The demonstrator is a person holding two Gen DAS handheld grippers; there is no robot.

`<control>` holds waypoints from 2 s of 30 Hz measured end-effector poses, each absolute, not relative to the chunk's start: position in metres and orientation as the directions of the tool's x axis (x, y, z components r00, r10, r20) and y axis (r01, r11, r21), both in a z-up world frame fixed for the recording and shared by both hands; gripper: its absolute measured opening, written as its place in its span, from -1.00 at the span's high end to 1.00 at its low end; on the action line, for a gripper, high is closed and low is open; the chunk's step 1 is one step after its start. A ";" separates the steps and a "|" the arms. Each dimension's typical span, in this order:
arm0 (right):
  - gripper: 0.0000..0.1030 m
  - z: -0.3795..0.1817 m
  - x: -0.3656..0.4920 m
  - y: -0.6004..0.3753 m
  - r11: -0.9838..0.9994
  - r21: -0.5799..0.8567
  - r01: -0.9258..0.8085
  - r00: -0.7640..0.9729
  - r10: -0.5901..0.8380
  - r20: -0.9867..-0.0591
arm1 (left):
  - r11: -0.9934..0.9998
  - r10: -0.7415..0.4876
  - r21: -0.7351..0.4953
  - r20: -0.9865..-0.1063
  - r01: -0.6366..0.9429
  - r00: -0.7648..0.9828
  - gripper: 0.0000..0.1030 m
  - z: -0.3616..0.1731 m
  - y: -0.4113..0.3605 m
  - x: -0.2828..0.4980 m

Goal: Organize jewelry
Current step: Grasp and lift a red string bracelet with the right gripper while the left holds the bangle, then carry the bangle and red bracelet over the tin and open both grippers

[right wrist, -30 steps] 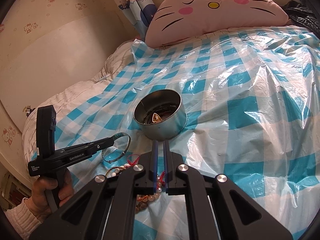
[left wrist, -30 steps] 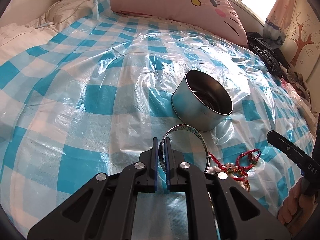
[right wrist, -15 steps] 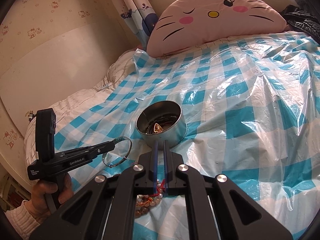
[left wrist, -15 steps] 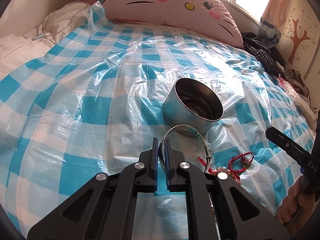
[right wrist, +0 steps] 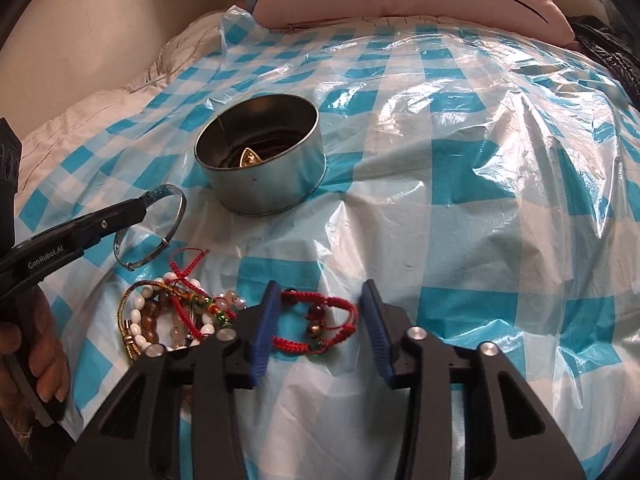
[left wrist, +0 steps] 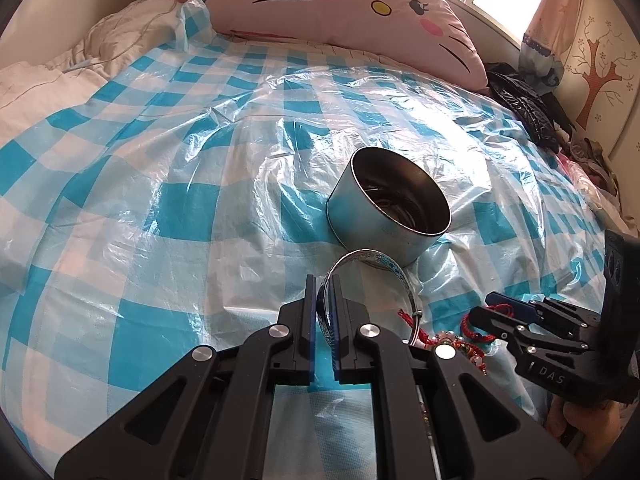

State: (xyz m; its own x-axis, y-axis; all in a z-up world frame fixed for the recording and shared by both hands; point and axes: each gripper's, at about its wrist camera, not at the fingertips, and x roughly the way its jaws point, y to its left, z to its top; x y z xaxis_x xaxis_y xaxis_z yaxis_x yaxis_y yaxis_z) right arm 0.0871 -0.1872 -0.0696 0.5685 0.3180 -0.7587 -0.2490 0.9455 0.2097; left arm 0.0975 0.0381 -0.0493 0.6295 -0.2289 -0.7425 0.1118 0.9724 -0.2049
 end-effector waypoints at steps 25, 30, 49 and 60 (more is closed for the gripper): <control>0.83 -0.032 0.070 -0.213 0.892 0.355 -0.278 0.697 0.442 -0.565 | 0.973 -0.228 -0.185 -0.720 0.134 0.656 0.89 -0.036 0.030 0.092; 0.83 -0.032 0.069 -0.213 0.887 0.360 -0.288 0.700 0.452 -0.553 | 0.976 -0.215 -0.165 -0.714 0.139 0.666 0.89 -0.034 0.028 0.091; 0.83 -0.010 0.076 -0.221 0.816 0.491 -0.303 0.719 0.534 -0.445 | 0.968 -0.251 -0.186 -0.665 0.169 0.703 0.89 -0.009 0.014 0.105; 0.83 0.007 0.105 -0.216 0.792 0.521 -0.319 0.731 0.555 -0.397 | 0.967 -0.255 -0.195 -0.663 0.167 0.703 0.89 -0.005 0.003 0.132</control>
State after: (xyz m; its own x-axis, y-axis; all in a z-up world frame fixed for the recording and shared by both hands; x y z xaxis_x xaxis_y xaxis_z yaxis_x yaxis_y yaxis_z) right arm 0.1048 -0.2163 0.0071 0.7307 0.5554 -0.3970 -0.3187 0.7918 0.5211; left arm 0.1325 0.0031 -0.0053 0.7033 -0.2552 -0.6635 0.1669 0.9665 -0.1948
